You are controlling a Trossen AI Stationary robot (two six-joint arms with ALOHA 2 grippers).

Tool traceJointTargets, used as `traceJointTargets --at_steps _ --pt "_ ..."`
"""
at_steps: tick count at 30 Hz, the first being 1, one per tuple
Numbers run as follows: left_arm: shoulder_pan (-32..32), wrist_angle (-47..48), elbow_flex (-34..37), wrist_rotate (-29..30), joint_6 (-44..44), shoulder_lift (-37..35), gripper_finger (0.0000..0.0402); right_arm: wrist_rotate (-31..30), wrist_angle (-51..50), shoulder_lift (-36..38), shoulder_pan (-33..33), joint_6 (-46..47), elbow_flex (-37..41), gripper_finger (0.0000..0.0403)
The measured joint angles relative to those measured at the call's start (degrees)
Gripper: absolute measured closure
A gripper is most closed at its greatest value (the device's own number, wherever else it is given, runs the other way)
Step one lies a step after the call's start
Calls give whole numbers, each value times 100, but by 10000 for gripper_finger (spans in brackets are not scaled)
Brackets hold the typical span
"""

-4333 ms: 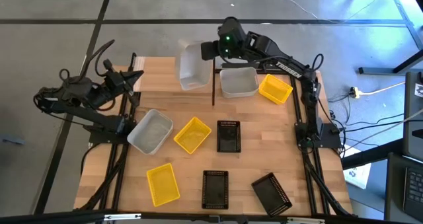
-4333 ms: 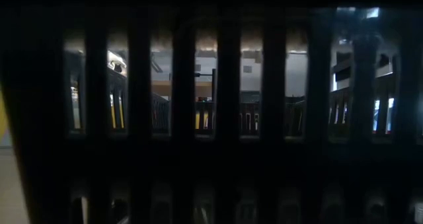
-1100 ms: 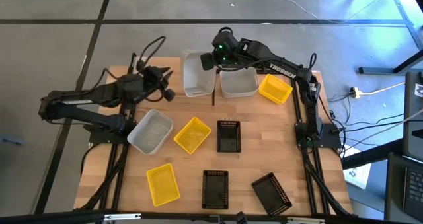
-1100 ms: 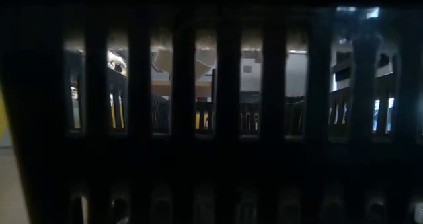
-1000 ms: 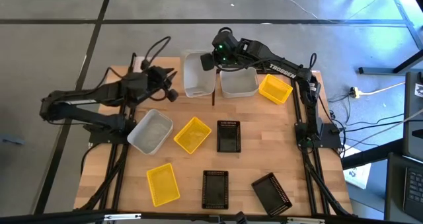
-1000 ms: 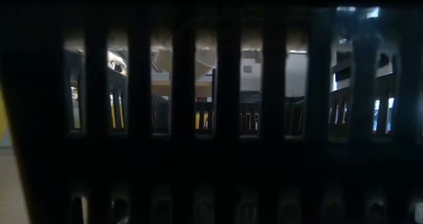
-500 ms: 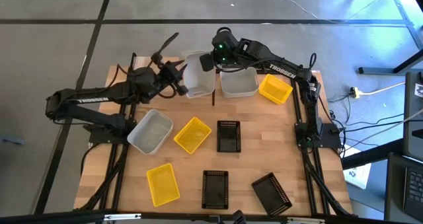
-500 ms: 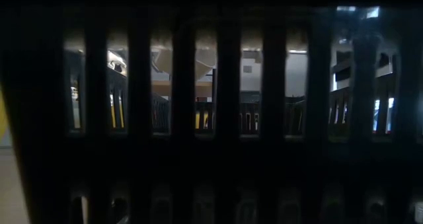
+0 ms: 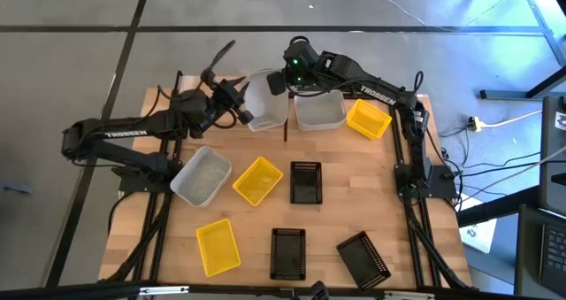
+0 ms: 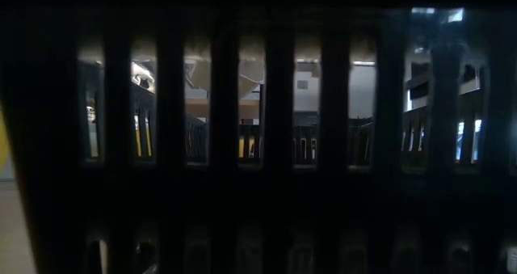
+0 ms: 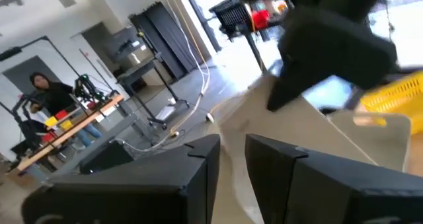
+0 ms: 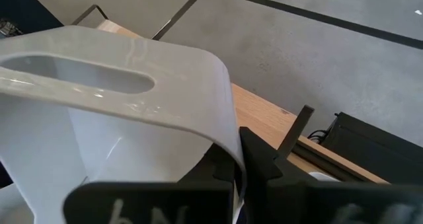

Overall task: Stack baskets on shelf by color
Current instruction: Put the bottom right gray bin on the shelf

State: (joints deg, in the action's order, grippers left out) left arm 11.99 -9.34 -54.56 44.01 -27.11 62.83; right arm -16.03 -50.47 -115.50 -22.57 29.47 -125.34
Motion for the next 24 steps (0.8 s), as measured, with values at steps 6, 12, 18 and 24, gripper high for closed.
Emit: traceJointTargets --at_steps 6,12,18,24 --pt "0 -41 -3 65 -5 121 335 -36 -10 0 -4 -4 0 401" --pt "25 -7 -3 500 -46 172 335 -15 5 0 -4 -20 0 401" --pt "84 -20 -3 498 -35 172 335 -13 3 -1 -4 -22 0 401" --pt "217 -20 -3 419 -26 176 335 -2 1 -3 14 -22 0 402"
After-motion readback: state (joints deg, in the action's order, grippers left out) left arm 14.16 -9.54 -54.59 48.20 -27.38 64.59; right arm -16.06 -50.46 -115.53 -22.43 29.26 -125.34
